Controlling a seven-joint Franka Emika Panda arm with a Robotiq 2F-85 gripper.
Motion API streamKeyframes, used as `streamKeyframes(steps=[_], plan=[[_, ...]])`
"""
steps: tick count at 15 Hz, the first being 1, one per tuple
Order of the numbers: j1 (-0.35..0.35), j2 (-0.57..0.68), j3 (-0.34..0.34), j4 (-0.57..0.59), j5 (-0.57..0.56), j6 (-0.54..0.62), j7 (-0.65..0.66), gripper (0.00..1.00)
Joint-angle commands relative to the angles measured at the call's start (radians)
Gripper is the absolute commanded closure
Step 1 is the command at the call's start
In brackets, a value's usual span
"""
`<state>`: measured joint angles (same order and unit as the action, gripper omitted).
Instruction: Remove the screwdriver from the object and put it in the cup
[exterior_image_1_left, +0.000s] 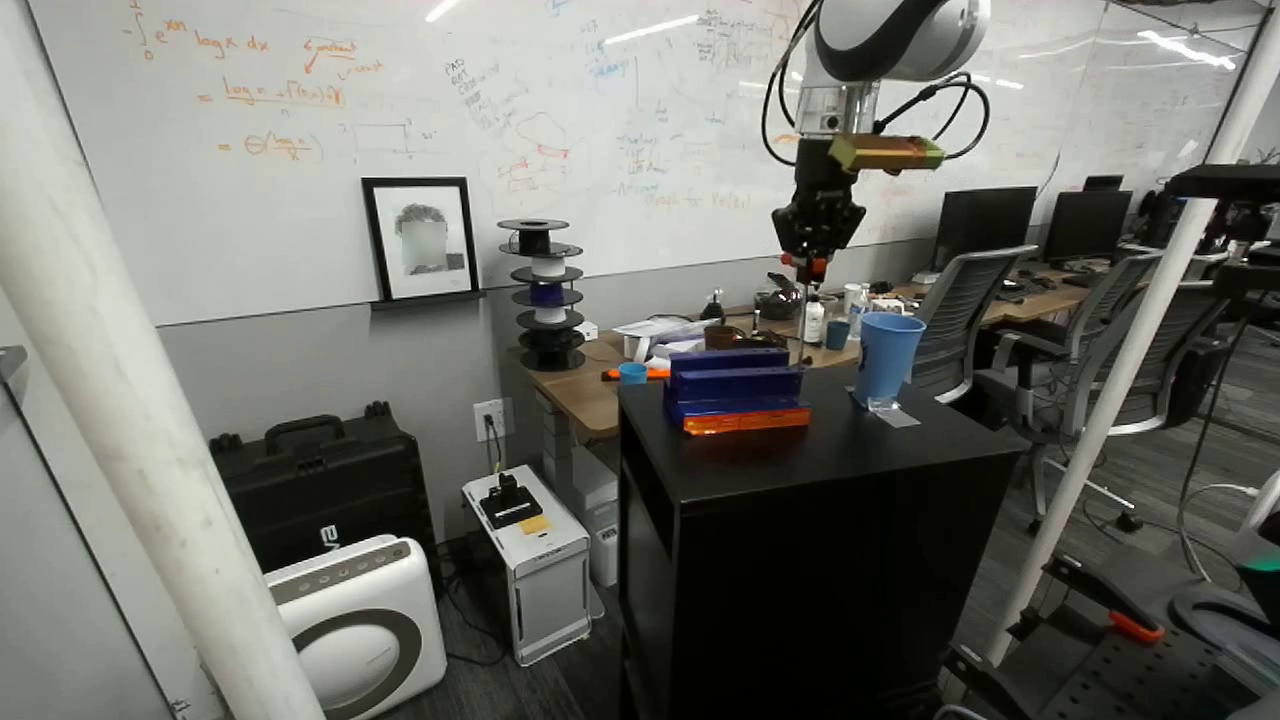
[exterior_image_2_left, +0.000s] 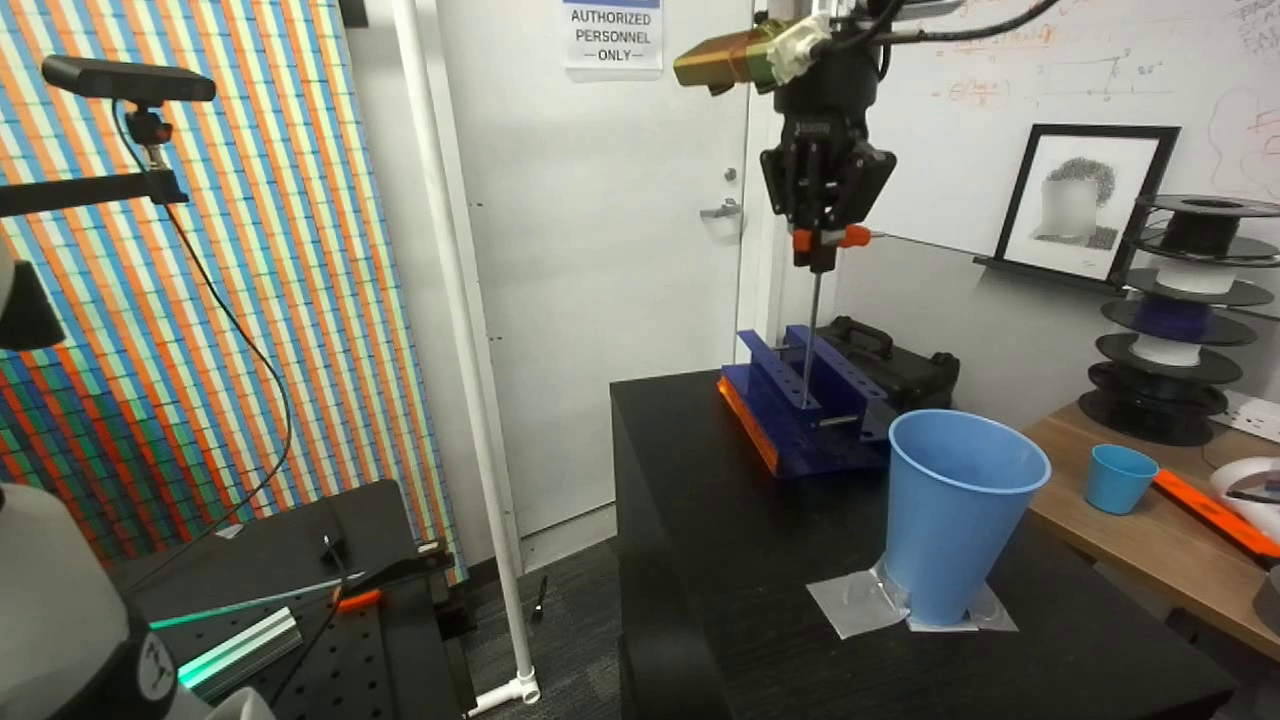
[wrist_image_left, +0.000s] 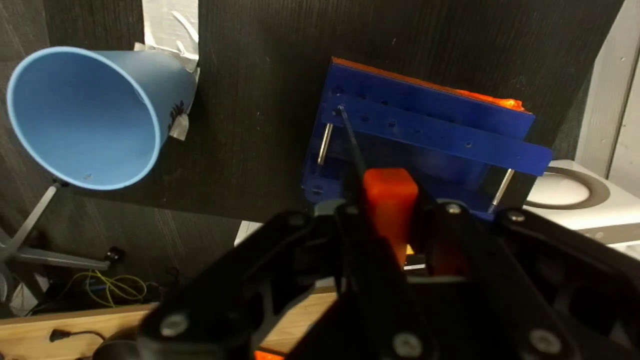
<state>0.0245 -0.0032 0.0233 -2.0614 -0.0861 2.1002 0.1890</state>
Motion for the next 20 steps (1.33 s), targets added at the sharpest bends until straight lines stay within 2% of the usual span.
streamKeyframes(steps=[1,4,8,13,17,19,20], plan=[[0.004,-0.138,0.011,-0.064,-0.076,0.009,0.018,0.95],[-0.031,-0.198,-0.002,-0.078,-0.153,0.016,0.075,0.95],[-0.097,-0.232,-0.041,-0.094,-0.18,0.032,0.107,0.95],[-0.143,-0.163,-0.077,-0.083,-0.161,0.041,0.121,0.95],[-0.139,-0.071,-0.088,-0.081,-0.138,0.067,0.119,0.95],[-0.133,-0.032,-0.088,-0.076,-0.131,0.074,0.123,0.92],[-0.131,-0.02,-0.089,-0.073,-0.124,0.074,0.12,0.79]])
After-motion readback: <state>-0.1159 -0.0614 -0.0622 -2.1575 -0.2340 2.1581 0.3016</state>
